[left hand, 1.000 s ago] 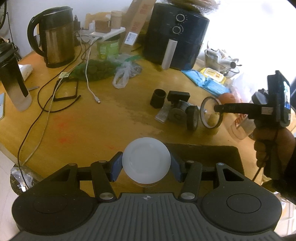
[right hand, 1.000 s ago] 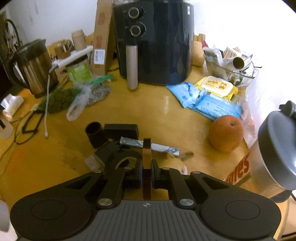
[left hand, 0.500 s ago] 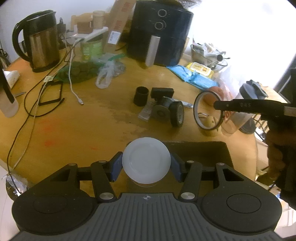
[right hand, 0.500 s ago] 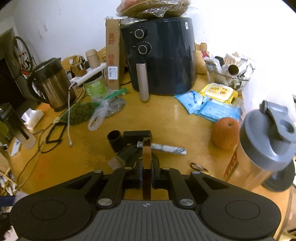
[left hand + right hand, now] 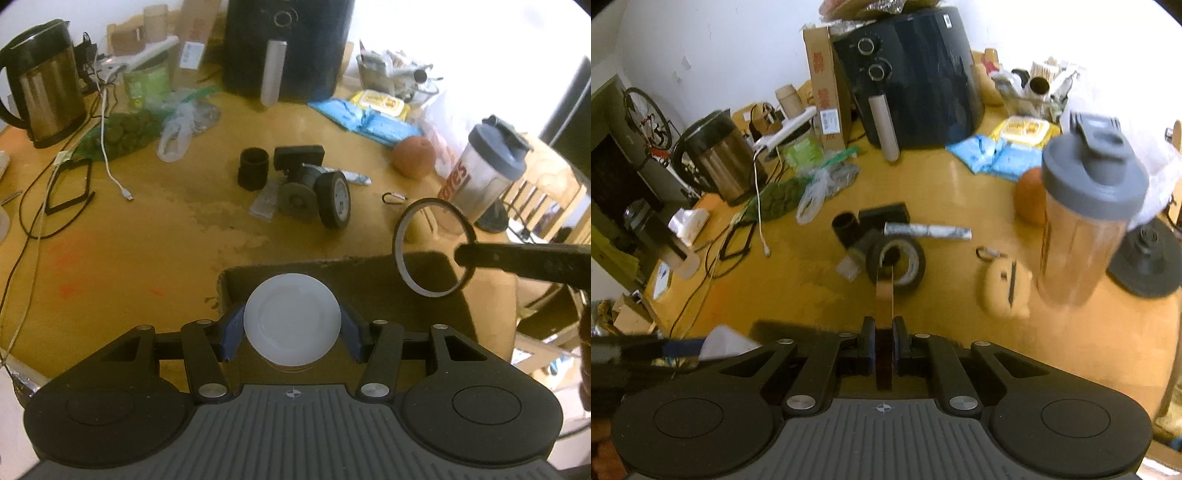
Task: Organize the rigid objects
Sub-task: 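Carry the tape roll into the box and open the right gripper, then lower the white-lidded jar into the box and open the left gripper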
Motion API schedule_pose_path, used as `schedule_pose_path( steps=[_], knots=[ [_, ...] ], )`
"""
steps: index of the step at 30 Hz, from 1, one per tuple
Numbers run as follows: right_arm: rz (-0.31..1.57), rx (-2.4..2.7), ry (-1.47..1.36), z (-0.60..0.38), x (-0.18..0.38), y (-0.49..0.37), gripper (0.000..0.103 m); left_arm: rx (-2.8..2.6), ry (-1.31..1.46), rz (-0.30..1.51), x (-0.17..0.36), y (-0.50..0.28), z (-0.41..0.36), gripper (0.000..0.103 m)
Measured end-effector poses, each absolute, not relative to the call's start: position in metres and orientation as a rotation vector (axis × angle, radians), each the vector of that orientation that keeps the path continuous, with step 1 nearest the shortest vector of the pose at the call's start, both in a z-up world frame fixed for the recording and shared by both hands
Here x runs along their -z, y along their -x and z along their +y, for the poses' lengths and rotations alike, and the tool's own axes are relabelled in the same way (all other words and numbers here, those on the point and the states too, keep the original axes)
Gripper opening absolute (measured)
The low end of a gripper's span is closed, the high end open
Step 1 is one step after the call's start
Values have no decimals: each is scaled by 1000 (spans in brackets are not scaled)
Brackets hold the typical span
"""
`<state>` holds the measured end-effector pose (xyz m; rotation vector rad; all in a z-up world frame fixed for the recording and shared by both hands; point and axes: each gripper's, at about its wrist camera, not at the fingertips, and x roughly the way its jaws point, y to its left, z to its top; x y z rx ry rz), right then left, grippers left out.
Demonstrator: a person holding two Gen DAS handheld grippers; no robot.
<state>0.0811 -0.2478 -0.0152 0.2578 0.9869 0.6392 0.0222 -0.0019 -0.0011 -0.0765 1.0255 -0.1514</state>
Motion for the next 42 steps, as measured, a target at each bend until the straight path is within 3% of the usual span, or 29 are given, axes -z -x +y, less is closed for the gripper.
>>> schedule_pose_path(
  steps=[15,28,29,31,32,33,38,42],
  knots=[
    [1124,-611,-141,-239,29,-49,12,153,-9,1099,29,-41,-8,53],
    [1047,-589,164,-194,42,-42,13,90,-62,1114,37,-46,-13,54],
    [1052,-611,132,-195,41,-42,17,88,-69,1096,33,-44,-13,54],
    [1066,-642,44,-199,39,-44,40,92,-67,1082,28,-41,-11,54],
    [1064,-650,7,-202,37,-45,59,95,-58,1079,26,-41,-10,54],
    [1057,-651,-18,-203,35,-44,71,96,-43,1077,23,-40,-7,54],
    [1054,-642,-100,-211,31,-46,93,87,-4,1058,11,-34,-1,55],
    [1065,-607,-111,-215,32,-48,101,82,-5,1046,3,-31,-1,55]
  ],
)
